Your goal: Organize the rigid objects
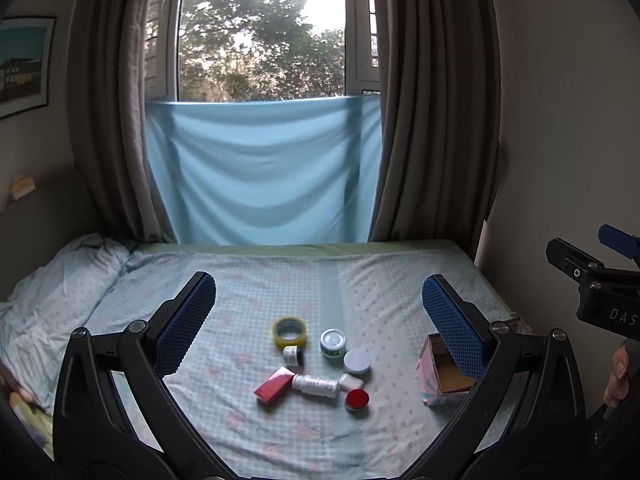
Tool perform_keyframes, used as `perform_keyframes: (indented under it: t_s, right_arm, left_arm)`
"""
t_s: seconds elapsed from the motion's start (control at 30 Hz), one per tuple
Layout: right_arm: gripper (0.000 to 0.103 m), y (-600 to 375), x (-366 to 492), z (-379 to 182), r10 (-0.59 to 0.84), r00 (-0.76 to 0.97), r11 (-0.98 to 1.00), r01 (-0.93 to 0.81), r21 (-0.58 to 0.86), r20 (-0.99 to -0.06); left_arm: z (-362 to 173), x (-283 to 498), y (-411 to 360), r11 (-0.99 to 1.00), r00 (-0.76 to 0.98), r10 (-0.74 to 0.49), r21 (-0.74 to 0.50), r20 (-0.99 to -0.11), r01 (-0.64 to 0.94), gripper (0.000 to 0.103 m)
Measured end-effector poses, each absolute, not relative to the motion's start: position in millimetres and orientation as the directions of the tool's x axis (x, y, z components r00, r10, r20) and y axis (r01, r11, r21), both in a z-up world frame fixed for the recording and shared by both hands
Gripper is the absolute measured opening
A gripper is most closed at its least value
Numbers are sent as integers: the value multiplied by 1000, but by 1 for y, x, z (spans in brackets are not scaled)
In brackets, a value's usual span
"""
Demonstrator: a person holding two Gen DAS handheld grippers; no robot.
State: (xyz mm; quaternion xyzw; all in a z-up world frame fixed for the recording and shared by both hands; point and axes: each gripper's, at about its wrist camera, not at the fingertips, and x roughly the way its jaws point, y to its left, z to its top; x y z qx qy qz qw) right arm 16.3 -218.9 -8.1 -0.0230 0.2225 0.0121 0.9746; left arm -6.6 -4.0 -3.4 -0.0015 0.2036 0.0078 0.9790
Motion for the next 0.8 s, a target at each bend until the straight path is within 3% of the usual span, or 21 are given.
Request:
perform_keyframes:
  t_s: [0.8]
  right_arm:
    - [103, -215, 14, -8, 20, 905, 999, -36, -29, -424]
  left_arm:
    - [-3, -5, -3, 1000, 918, 20, 2, -396, -21, 102]
